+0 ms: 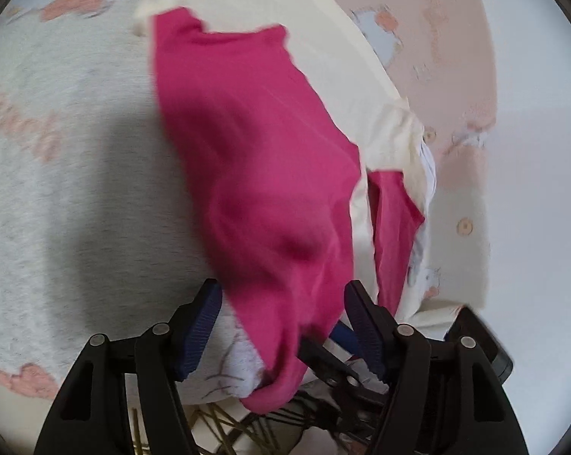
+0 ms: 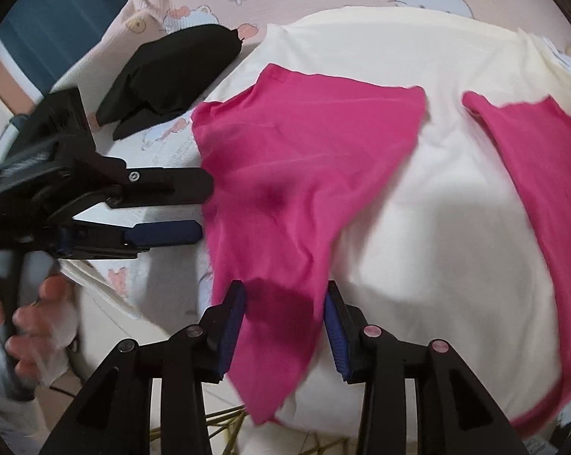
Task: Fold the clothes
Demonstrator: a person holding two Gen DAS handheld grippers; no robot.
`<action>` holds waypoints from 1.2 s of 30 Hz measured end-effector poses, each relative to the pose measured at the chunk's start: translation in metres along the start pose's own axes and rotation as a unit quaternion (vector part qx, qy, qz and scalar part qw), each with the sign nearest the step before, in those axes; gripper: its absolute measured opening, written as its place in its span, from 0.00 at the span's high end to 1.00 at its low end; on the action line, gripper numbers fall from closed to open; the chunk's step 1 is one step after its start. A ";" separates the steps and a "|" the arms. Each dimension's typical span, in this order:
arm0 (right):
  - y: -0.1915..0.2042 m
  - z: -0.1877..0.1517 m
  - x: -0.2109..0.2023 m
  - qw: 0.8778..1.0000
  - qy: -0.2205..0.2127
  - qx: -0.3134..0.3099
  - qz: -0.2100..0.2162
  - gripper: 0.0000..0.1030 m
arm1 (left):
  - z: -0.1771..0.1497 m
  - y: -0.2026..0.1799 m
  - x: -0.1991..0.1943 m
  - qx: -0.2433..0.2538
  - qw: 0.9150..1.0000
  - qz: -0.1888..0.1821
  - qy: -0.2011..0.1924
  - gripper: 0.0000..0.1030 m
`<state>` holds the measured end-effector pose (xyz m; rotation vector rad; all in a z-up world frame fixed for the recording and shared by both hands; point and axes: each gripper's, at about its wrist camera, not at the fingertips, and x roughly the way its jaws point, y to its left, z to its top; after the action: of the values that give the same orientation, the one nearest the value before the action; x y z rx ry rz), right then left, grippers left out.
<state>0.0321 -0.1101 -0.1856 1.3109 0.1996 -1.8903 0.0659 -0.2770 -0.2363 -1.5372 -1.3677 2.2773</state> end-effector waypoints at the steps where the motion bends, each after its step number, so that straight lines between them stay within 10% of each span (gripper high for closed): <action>1: 0.002 0.002 0.003 1.000 0.000 -0.006 -0.005 0.65 | 0.001 -0.004 0.001 0.013 1.000 0.020 0.001 0.49; 5: -0.004 0.004 0.004 0.999 0.003 -0.008 -0.052 0.97 | -0.006 -0.013 0.010 0.050 0.994 0.096 -0.019 0.84; 19: -0.022 0.003 -0.005 0.995 0.002 0.012 -0.103 1.00 | -0.005 -0.028 0.016 0.112 0.980 0.162 -0.007 0.87; 36: -0.040 -0.012 -0.015 0.995 0.042 0.090 -0.020 0.96 | -0.043 -0.005 0.015 0.016 0.997 0.050 0.060 0.87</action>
<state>0.0151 -0.0695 -0.1899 1.5194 0.1002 -1.9238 0.0900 -0.2398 -0.2477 -1.7380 -1.2454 2.2083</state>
